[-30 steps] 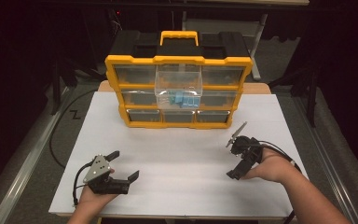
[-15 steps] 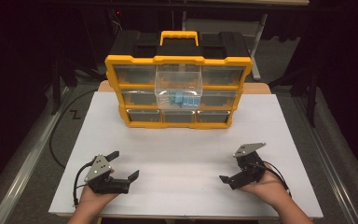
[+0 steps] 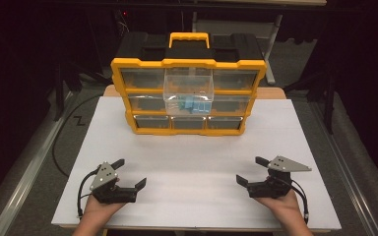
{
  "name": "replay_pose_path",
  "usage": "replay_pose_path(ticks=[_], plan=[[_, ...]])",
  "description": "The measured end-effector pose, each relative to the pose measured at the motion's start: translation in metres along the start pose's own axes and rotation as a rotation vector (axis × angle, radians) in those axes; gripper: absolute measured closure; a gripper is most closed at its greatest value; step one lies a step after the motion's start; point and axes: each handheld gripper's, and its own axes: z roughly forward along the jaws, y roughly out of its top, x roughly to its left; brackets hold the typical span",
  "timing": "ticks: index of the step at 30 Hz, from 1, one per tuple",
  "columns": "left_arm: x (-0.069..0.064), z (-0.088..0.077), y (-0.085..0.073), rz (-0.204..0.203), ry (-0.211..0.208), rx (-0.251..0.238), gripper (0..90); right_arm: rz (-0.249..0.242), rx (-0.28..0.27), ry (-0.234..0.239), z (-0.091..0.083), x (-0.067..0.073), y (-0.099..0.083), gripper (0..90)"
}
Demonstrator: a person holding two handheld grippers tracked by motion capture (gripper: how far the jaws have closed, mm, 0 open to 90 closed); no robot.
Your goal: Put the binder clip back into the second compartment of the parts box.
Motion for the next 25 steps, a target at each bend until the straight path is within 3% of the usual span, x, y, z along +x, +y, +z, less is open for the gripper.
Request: replay_pose_path(ticks=[3, 6, 11, 25], plan=[[0.0, 0.0, 0.0, -0.006, 0.015, 0.006, 0.2, 0.048, -0.107, -0.042, -0.013, -0.003, -0.008, 0.1], [-0.001, 0.0, 0.0, -0.006, 0.026, 0.015, 0.2, 0.062, -0.145, -0.083, -0.02, -0.004, -0.017, 0.0], [-0.002, 0.001, 0.002, -0.002, 0.033, 0.019, 0.2, 0.035, -0.11, -0.111, -0.026, 0.0, -0.024, 0.1], [-0.004, 0.001, 0.002, -0.025, 0.051, 0.015, 0.2, 0.048, -0.137, -0.074, -0.025, 0.001, -0.027, 0.1]])
